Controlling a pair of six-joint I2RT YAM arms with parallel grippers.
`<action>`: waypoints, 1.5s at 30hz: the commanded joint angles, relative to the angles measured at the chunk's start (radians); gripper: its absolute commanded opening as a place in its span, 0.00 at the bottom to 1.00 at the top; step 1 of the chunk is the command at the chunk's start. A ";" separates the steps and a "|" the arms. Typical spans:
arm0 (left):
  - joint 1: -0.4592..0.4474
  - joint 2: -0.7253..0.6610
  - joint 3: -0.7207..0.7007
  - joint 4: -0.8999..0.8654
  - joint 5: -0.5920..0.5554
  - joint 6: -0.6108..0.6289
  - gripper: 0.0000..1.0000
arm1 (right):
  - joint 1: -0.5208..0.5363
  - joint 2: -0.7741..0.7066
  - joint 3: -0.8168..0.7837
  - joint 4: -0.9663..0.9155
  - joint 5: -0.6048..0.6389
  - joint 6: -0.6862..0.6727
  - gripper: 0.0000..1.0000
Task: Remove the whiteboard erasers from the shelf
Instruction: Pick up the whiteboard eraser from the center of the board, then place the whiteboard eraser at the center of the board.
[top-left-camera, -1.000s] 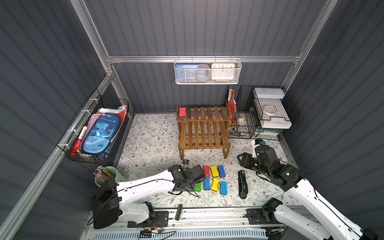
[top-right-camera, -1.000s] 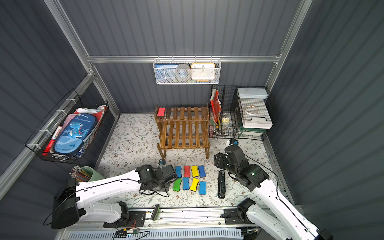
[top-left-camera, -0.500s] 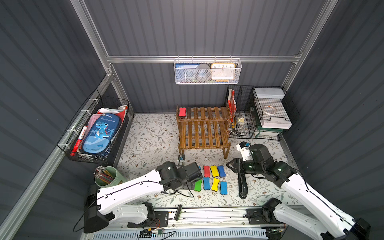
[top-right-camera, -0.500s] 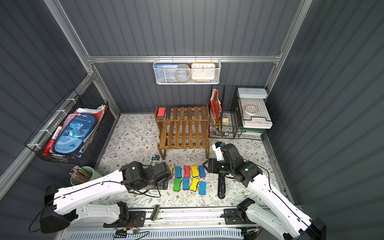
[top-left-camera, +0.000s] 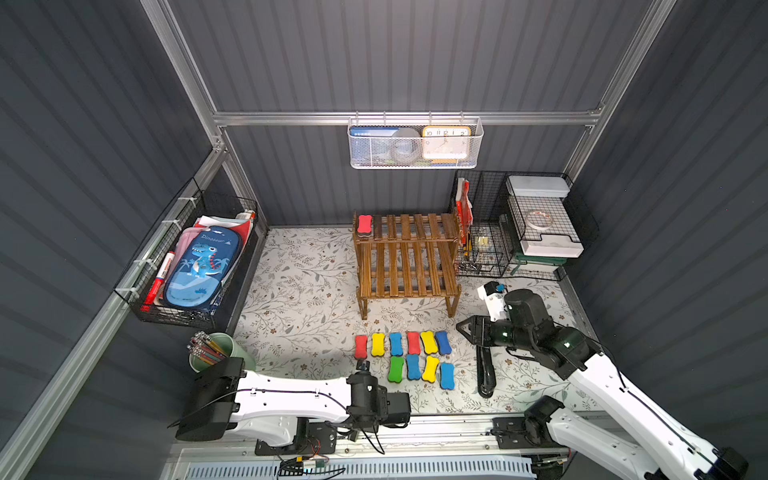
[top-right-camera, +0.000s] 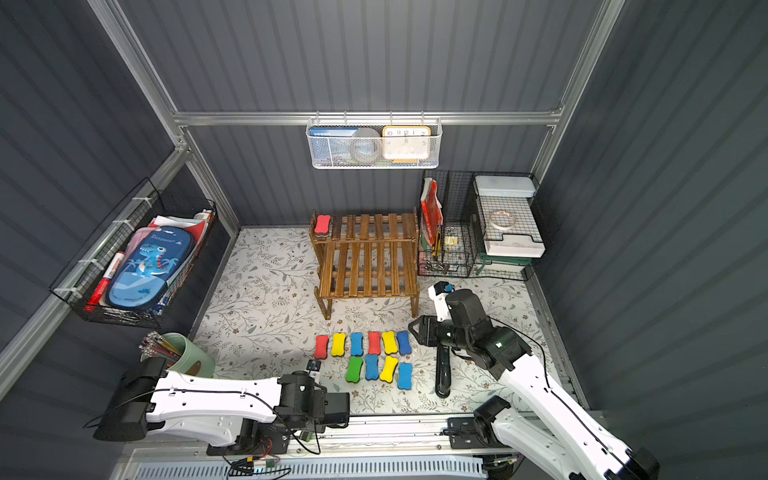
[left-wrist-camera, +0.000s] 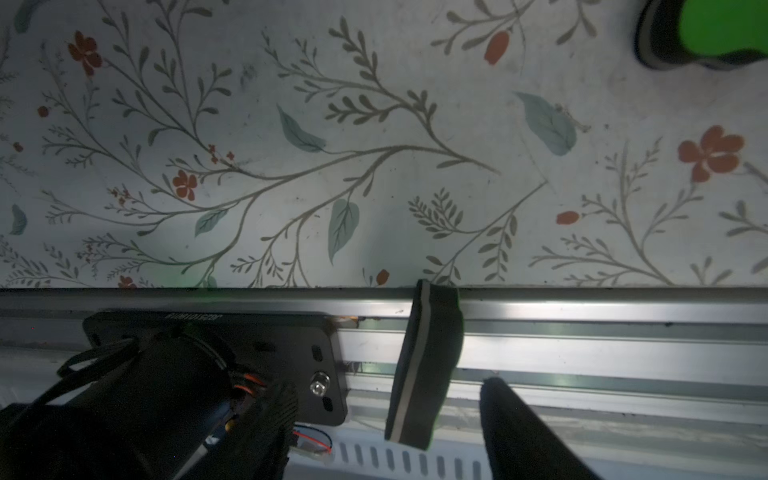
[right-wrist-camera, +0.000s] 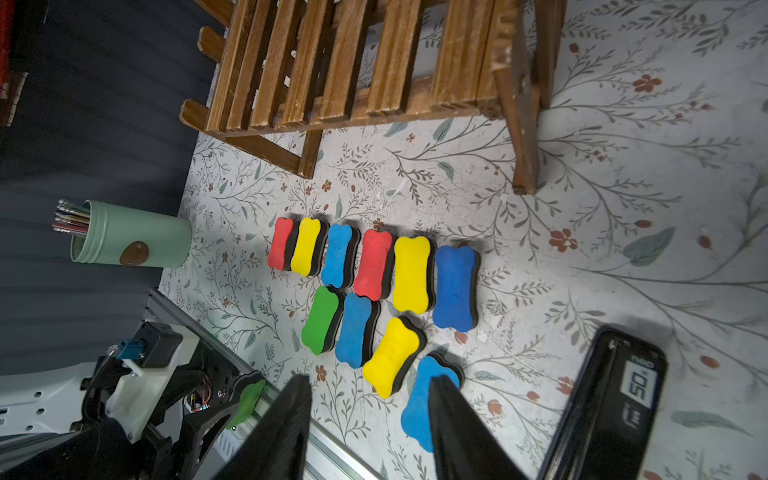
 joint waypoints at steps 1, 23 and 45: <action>-0.004 -0.012 -0.068 0.066 0.060 -0.029 0.70 | 0.000 -0.016 -0.002 -0.023 0.049 -0.024 0.50; 0.117 -0.266 -0.145 0.258 -0.014 0.192 0.00 | -0.002 0.011 -0.002 0.010 0.040 -0.003 0.50; 0.657 -0.108 -0.212 0.752 0.372 0.712 0.00 | -0.002 0.020 0.011 0.004 0.039 0.002 0.51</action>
